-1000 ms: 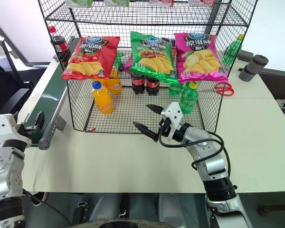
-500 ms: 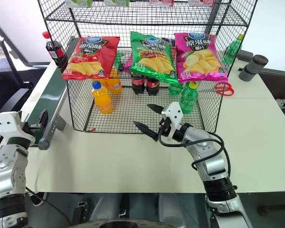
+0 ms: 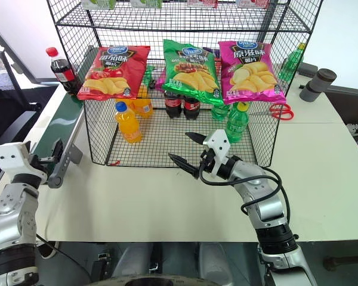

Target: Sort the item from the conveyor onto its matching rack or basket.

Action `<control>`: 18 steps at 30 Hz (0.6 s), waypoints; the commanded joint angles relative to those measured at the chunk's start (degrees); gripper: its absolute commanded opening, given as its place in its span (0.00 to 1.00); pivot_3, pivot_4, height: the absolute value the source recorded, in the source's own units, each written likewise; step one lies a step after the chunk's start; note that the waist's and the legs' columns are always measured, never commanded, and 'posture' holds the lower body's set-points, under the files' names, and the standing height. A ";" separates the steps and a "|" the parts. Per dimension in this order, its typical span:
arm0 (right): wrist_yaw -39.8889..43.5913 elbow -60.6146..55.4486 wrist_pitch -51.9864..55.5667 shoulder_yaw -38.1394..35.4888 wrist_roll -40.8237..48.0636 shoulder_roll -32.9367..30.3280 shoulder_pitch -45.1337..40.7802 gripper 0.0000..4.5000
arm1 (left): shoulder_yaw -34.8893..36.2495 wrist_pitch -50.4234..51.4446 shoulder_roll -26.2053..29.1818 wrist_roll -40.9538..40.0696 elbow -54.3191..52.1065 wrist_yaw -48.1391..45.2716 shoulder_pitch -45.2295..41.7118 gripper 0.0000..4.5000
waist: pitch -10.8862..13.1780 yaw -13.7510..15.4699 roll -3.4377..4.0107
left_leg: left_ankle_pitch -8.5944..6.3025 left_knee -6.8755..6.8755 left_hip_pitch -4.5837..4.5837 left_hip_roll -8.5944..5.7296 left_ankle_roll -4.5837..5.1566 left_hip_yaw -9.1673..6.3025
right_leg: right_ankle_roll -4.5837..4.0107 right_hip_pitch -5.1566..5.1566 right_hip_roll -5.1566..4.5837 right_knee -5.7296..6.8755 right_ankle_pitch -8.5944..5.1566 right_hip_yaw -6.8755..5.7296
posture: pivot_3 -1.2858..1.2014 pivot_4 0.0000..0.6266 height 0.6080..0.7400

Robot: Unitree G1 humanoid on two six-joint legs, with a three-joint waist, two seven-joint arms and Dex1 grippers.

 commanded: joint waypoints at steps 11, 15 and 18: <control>0.51 -0.92 -1.16 0.03 -0.12 0.21 -0.96 0.99 | 1.66 -2.91 -0.37 -0.79 0.06 1.20 0.03 1.00 | 0.00 -0.02 0.00 | 0.00 0.00 0.00 0.00 0.00 0.00 | 0.00 0.00 -0.02 0.00 0.00 0.00 | 0.52 0.24 1.00; 0.54 -0.94 -1.16 0.09 -0.22 0.32 -0.97 0.99 | 1.86 -3.11 -0.26 -1.02 0.43 1.22 0.01 1.00 | 0.00 -0.01 0.00 | 0.00 -0.01 0.00 0.00 0.00 0.00 | 0.00 0.00 -0.02 0.00 0.00 0.00 | 0.52 0.24 1.00; 0.61 -0.80 -1.21 0.13 -0.32 0.50 -1.09 0.99 | 1.69 -3.37 -0.25 -1.01 0.73 1.20 -0.11 1.00 | 0.00 -0.01 0.00 | 0.00 -0.01 0.00 0.00 0.00 0.00 | -0.01 0.00 -0.02 0.00 0.00 0.00 | 0.52 0.24 1.00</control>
